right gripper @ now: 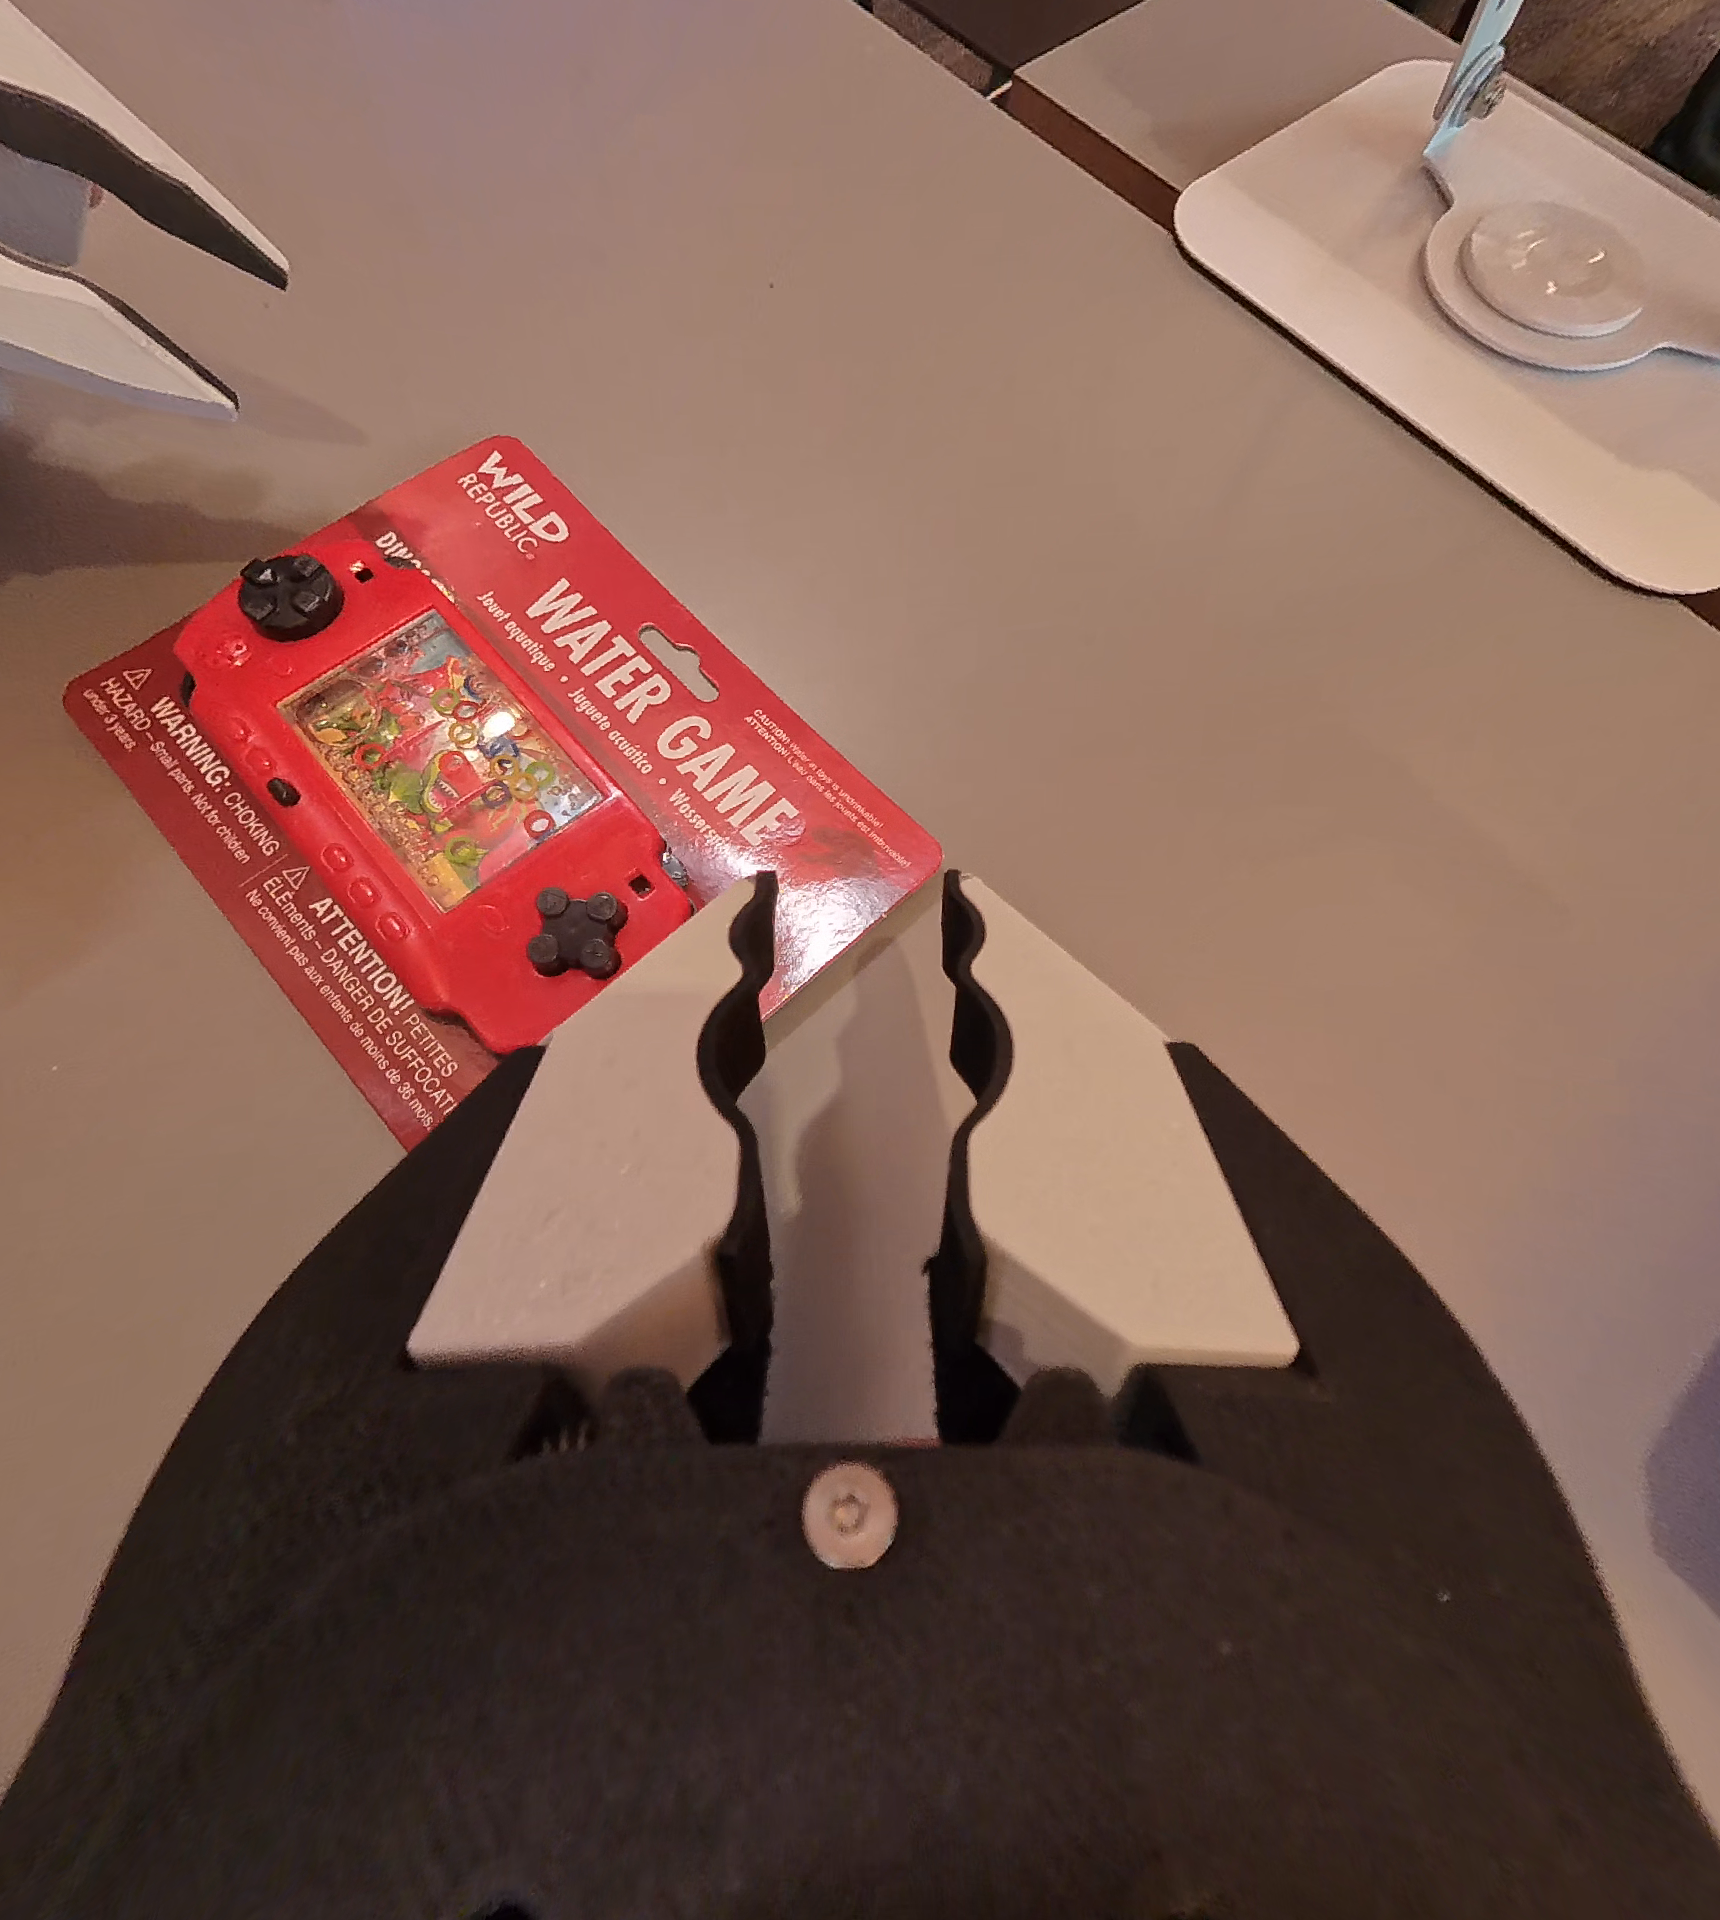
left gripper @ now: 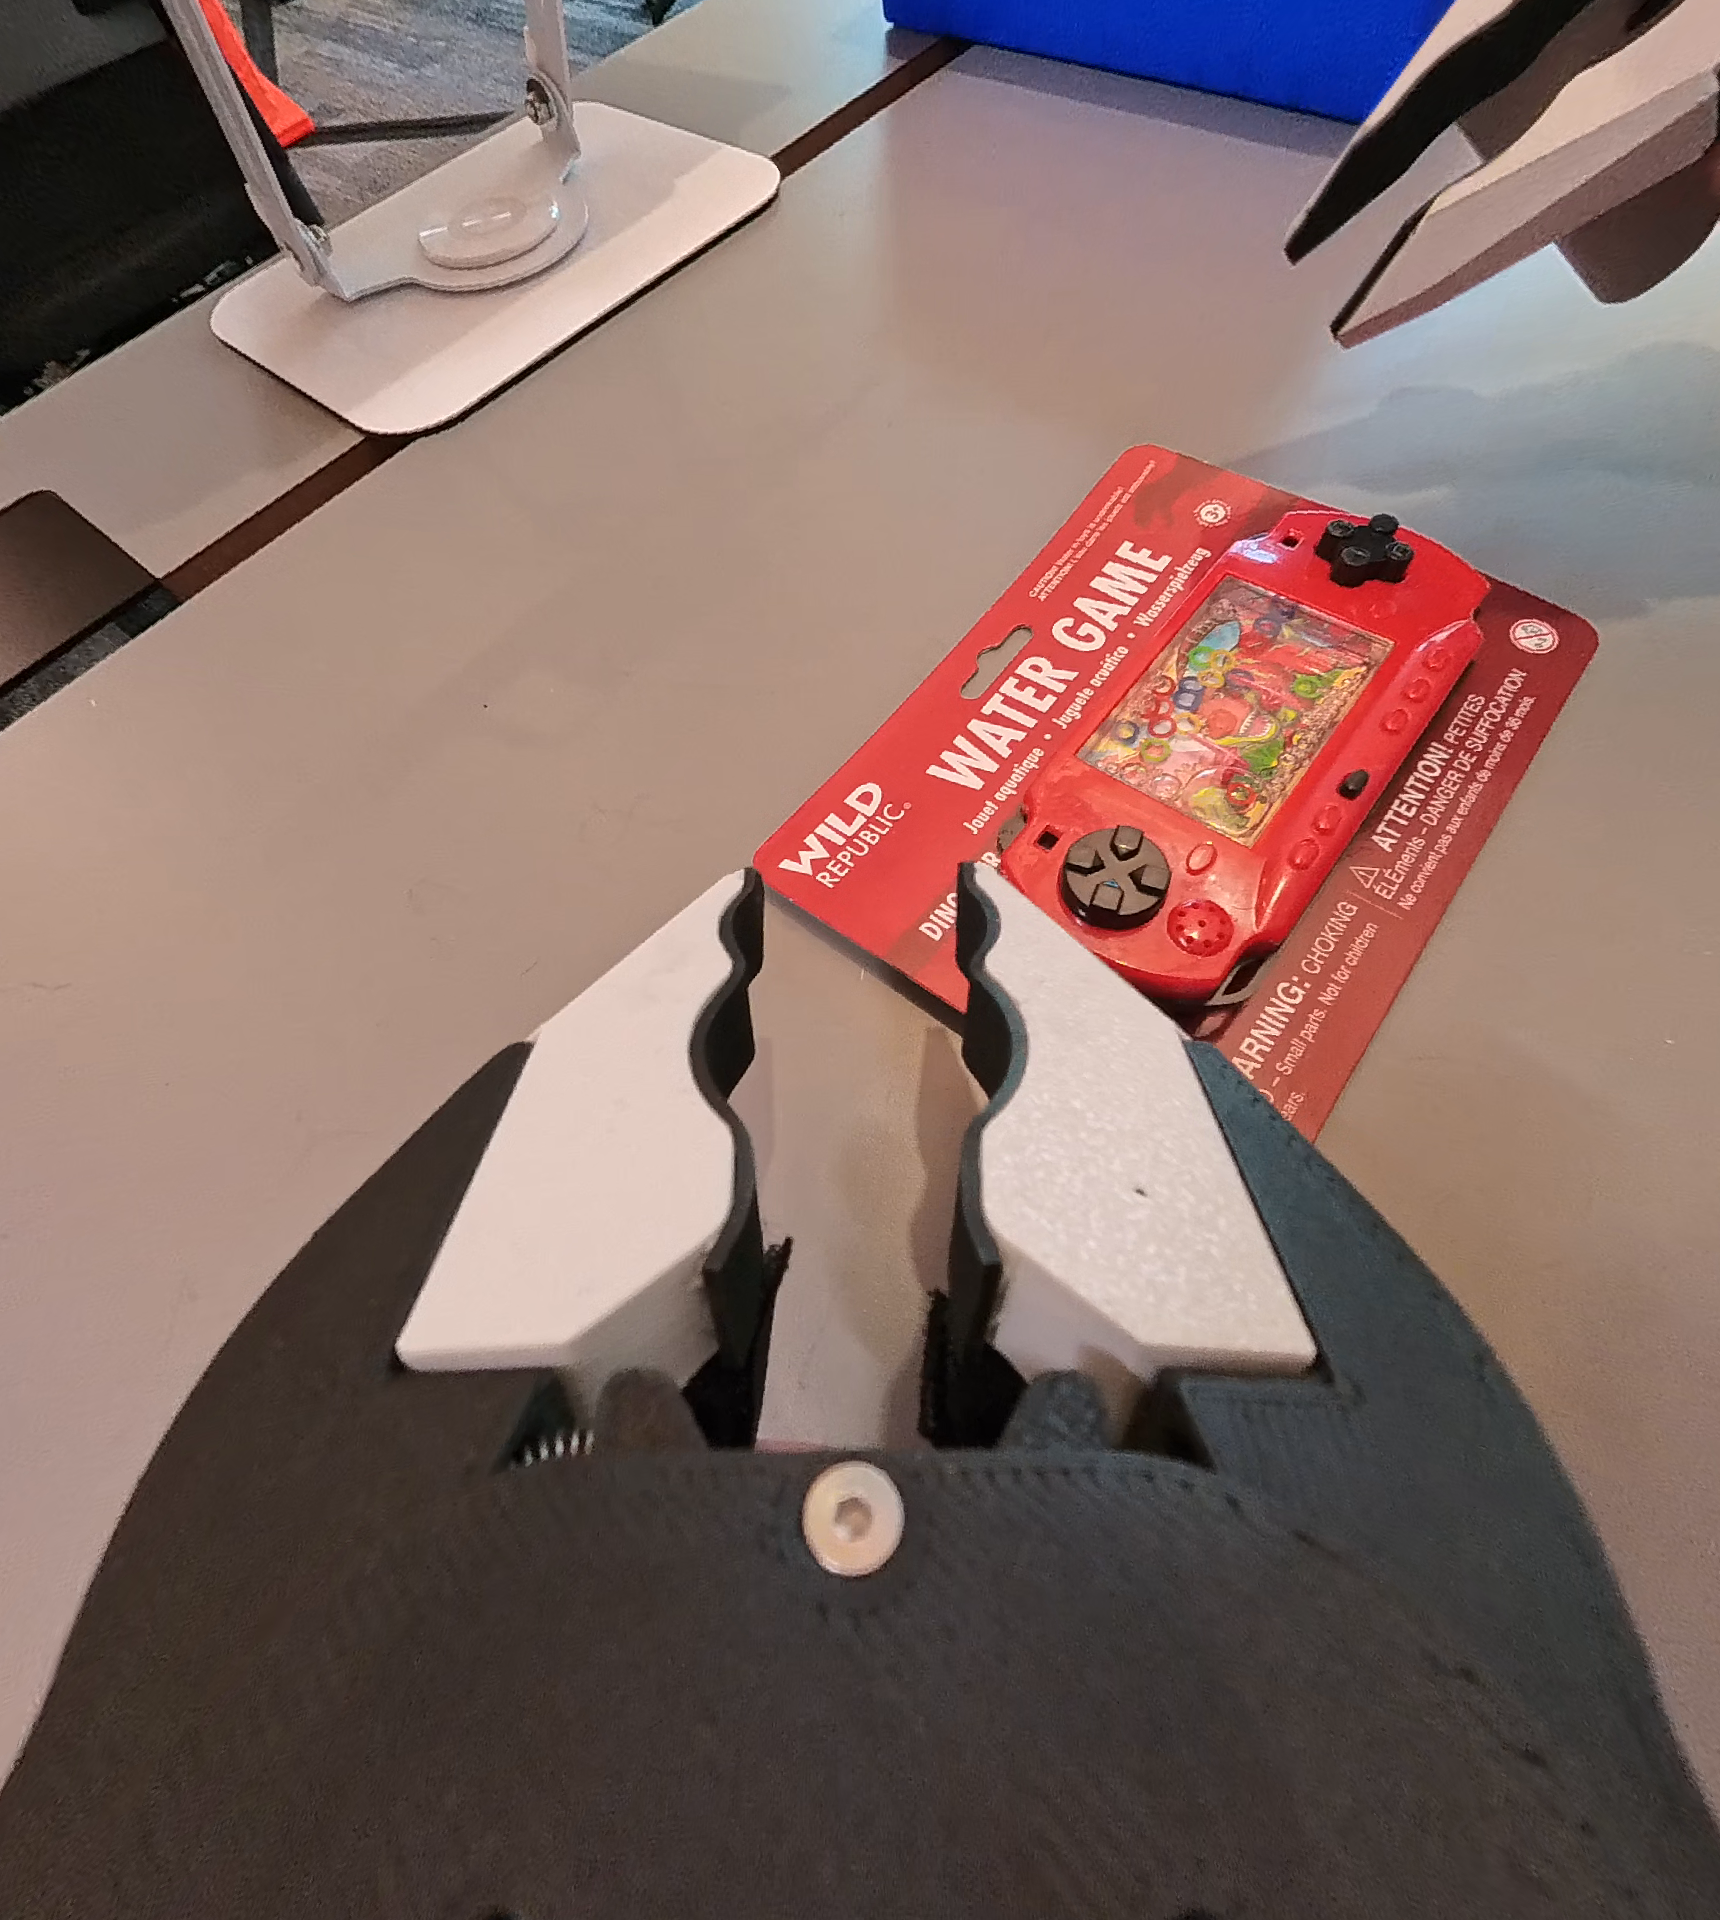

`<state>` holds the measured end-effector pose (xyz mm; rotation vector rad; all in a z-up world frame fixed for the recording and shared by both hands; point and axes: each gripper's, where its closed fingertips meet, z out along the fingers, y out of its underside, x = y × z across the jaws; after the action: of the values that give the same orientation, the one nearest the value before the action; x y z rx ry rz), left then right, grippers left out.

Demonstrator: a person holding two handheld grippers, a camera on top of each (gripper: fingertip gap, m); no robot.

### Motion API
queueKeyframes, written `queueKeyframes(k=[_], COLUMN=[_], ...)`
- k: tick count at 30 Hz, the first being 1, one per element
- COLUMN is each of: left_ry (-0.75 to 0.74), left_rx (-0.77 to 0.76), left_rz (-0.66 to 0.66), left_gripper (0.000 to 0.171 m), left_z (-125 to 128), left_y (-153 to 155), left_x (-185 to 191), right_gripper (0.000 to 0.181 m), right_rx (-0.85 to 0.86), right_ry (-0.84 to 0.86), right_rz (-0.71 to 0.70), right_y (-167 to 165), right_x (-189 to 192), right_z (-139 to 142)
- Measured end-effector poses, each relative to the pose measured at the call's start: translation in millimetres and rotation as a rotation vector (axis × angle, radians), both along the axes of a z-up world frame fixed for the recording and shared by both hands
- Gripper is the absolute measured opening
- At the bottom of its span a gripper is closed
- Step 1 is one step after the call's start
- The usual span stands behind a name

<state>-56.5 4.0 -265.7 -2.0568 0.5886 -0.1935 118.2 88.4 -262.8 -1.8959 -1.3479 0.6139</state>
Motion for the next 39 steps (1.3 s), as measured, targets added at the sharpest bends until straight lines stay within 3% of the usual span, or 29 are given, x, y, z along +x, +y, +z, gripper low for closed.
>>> queueKeyframes(k=[14, 26, 33, 39], left_ry=[-0.061, -0.07, -0.007, 0.025], left_rx=[-0.016, -0.104, -0.15, -0.179], left_rz=[-0.056, -0.245, -0.258, -0.252], left_gripper=[0.04, 0.087, 0.082, 0.065], left_z=[2, -16, -33, -43], left_y=[-5, -23, -23, -24], left_x=[12, 51, 58, 59], right_gripper=[0.037, 0.074, 0.075, 0.072], right_rx=[-0.059, -0.115, -0.117, -0.114], right_ry=[0.01, 0.024, -0.051, -0.07], right_rz=[0.064, 0.265, 0.329, 0.341], right_y=[-13, -52, -66, -69], right_x=[-1, -20, -27, -31], right_z=[-5, -18, -40, -48])
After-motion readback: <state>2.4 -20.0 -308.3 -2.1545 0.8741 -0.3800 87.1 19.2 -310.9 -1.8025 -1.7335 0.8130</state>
